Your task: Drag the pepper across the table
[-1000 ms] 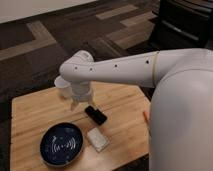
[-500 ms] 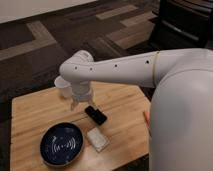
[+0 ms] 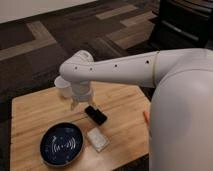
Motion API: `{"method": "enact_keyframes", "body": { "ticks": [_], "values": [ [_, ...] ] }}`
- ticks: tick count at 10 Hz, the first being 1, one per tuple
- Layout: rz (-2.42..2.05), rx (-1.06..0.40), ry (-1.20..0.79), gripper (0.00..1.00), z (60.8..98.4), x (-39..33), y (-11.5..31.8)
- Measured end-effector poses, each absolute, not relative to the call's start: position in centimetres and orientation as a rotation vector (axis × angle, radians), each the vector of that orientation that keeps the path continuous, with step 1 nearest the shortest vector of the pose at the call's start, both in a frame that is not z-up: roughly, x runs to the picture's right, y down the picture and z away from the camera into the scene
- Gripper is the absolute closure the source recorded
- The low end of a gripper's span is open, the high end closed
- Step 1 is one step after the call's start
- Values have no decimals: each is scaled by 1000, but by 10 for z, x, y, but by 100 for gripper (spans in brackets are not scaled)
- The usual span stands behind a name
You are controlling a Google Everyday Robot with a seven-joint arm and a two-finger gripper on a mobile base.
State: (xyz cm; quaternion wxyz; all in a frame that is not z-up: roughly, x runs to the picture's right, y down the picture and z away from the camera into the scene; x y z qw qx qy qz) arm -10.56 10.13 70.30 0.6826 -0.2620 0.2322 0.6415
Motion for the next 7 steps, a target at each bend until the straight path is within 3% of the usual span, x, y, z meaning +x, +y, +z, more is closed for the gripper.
{"method": "enact_keyframes", "body": {
  "ticks": [7],
  "values": [
    [1316, -625, 561, 35, 700, -89, 108]
  ]
}}
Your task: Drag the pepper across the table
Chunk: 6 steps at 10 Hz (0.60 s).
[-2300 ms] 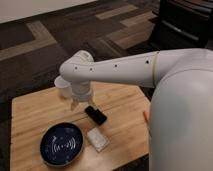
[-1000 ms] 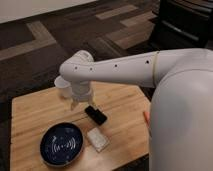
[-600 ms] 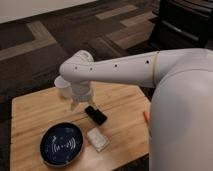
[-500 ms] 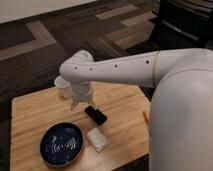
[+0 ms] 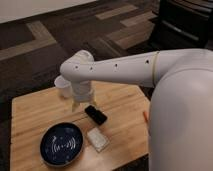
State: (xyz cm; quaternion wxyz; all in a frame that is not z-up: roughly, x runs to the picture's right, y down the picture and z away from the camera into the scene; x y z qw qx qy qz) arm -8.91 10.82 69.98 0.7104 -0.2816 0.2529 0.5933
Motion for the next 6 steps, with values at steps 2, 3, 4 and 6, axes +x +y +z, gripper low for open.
{"method": "enact_keyframes", "body": {
  "ticks": [2, 3, 4, 6],
  "values": [
    [1268, -625, 573, 35, 701, -74, 103],
    [1231, -627, 572, 35, 700, -64, 98],
    [1173, -634, 576, 35, 698, -50, 95],
    [1044, -621, 578, 35, 697, -10, 87]
  ]
}}
